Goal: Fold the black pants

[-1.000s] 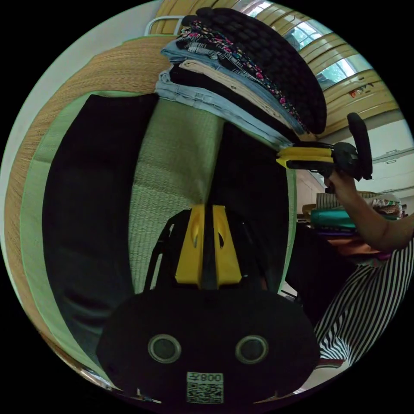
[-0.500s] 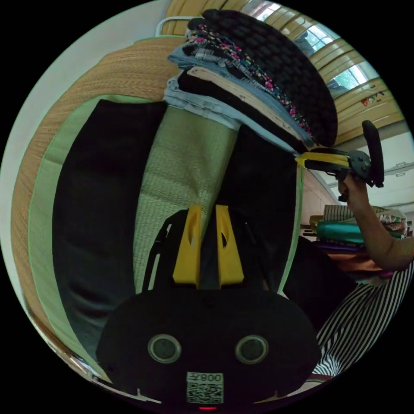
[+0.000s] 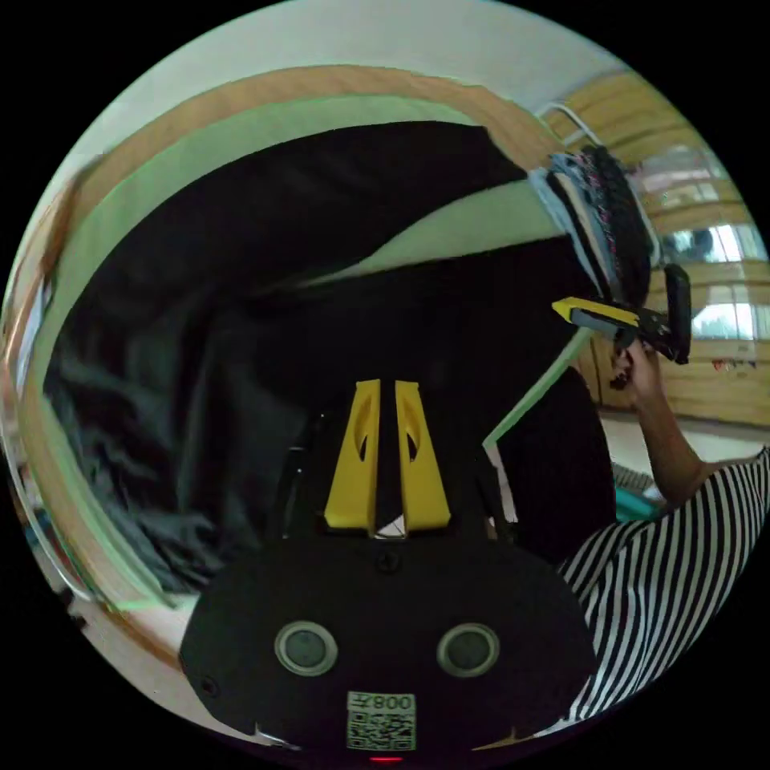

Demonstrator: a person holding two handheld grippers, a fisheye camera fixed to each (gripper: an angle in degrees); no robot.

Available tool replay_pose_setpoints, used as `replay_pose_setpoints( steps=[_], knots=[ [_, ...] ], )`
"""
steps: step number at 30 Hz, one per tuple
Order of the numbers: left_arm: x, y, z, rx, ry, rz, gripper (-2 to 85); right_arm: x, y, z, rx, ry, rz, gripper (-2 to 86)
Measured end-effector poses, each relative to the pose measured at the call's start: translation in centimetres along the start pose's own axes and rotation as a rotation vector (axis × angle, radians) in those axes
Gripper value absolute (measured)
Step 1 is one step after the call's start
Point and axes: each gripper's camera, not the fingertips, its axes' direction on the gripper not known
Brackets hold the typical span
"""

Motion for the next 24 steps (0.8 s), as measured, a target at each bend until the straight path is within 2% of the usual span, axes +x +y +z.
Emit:
replay_pose_setpoints(
  steps=[2,7,10,13,17,20,24],
  knots=[
    [-4.4,4.6,-4.6,0.024,-0.096,-0.202,2.2,-2.4,-1.8,1.9,-0.032,-0.036,-0.085,0.1],
    [-10.7,11.3,-13.1,0.064,-0.263,-0.516,0.5,-10.0,-5.4,6.5,-0.134,-0.074,-0.320,0.0],
    [-13.2,12.9,-16.5,0.052,-0.195,-0.624,0.2,-14.0,-6.8,9.1,-0.179,-0.075,-0.437,0.0],
    [-12.7,12.5,-20.1,0.063,-0.183,-0.580,0.1,-17.4,-7.5,12.9,-0.263,-0.043,-0.532,0.0],
    [-11.7,11.5,-26.1,0.054,-0.290,-0.548,0.0,-19.3,-8.1,15.6,-0.285,-0.022,-0.568,0.1],
    [-11.9,11.5,-30.3,0.088,-0.213,-0.546,0.0,-20.9,-8.8,16.6,-0.330,-0.027,-0.637,0.1],
    [-10.3,11.3,-36.6,0.194,-0.214,-0.524,0.1,-21.2,-12.3,15.3,-0.294,-0.102,-0.631,0.1]
  ],
)
